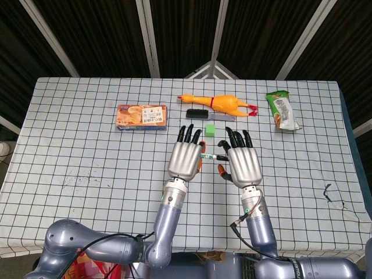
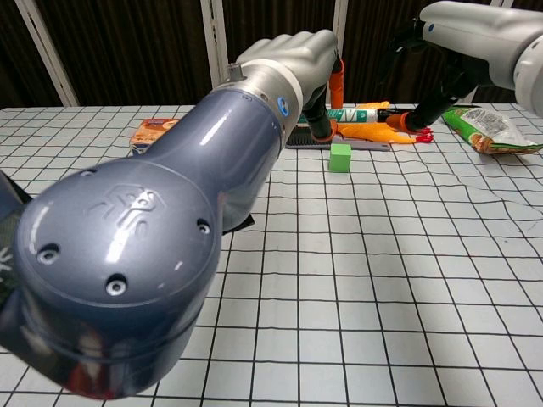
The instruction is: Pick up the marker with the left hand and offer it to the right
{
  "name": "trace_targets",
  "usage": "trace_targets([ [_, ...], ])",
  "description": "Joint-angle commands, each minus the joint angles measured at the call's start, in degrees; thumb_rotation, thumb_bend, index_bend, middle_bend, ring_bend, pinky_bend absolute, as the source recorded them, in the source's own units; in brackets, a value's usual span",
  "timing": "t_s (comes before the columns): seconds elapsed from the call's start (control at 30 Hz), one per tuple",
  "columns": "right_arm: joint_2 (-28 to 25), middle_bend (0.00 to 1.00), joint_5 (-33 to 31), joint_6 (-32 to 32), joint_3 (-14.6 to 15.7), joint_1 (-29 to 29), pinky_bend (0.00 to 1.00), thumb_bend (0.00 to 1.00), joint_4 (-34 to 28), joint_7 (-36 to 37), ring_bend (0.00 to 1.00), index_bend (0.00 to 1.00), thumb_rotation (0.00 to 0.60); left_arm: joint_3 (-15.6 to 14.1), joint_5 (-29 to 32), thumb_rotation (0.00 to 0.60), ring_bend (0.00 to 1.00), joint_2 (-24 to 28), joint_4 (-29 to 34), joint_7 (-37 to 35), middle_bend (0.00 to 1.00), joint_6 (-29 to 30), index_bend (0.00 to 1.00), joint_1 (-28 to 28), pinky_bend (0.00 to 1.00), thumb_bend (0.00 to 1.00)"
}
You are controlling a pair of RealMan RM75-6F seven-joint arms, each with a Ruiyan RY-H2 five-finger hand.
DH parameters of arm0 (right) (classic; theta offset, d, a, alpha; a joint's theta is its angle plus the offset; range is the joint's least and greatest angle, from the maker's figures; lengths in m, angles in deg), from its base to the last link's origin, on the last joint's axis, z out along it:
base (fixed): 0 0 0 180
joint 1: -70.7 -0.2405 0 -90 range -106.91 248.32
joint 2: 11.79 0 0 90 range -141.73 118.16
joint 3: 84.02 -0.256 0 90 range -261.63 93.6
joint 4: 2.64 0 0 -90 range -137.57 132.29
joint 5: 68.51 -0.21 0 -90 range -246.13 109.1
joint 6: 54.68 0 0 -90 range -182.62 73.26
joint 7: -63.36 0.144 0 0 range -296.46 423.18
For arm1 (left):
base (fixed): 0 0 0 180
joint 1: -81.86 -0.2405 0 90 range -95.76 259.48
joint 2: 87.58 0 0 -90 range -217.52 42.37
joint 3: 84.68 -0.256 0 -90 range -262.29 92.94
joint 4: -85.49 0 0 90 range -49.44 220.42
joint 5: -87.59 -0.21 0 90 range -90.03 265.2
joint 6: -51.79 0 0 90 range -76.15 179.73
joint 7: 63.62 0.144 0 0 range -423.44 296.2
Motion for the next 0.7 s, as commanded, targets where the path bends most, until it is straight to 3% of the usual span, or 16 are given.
trace_targets([
  [0.03,0.4,0.08,-0.6,-0.6,-0.2,-0.5,0.04,0.34,0.3,-0.4,0.11,0.35,0.6,0.0,-0.2,0.6,0.0,0.0,0.0,-0.2,0.14,0.0,0.54,0.0,0.0,0.57],
  [0.7,0.0,0.08,-2.2,-1.8,0.7,-1.0,0.04,0.34,1.3,1.4,0.11,0.46,0.6,-0.6,-0.2,0.6,0.0,1.0,1.2,-0.3,0.14,0.8,0.54,-0.9,0.0,0.57],
])
